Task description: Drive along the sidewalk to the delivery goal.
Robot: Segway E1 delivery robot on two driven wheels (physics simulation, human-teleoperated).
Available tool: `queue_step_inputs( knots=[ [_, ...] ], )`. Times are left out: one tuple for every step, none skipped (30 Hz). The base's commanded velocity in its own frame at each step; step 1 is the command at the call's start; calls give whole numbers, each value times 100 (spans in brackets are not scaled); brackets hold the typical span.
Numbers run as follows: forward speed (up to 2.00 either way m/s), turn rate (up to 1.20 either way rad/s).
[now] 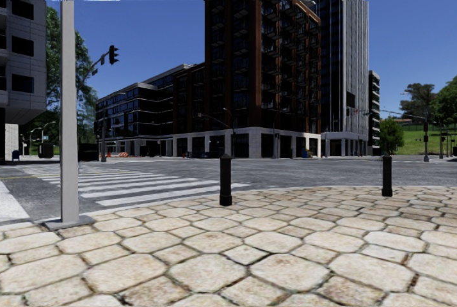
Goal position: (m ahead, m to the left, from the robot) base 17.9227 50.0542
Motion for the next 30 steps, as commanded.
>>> queue_step_inputs(
  knots=[
    [200,31],
    [200,31],
    [200,32],
    [200,36],
    [200,36],
    [200,38],
    [200,40],
    [200,41],
    [200,41],
    [200,41],
    [200,41],
    [200,41],
    [200,41],
    [200,41],
    [200,41],
    [200,41],
    [200,41],
    [200,41],
    [200,41],
    [200,41],
    [200,41],
    [200,41],
    [200,47],
    [200,47],
    [200,47],
    [200,47],
    [200,47],
    [200,47],
    [200,48],
    [200,48]
  ],
)
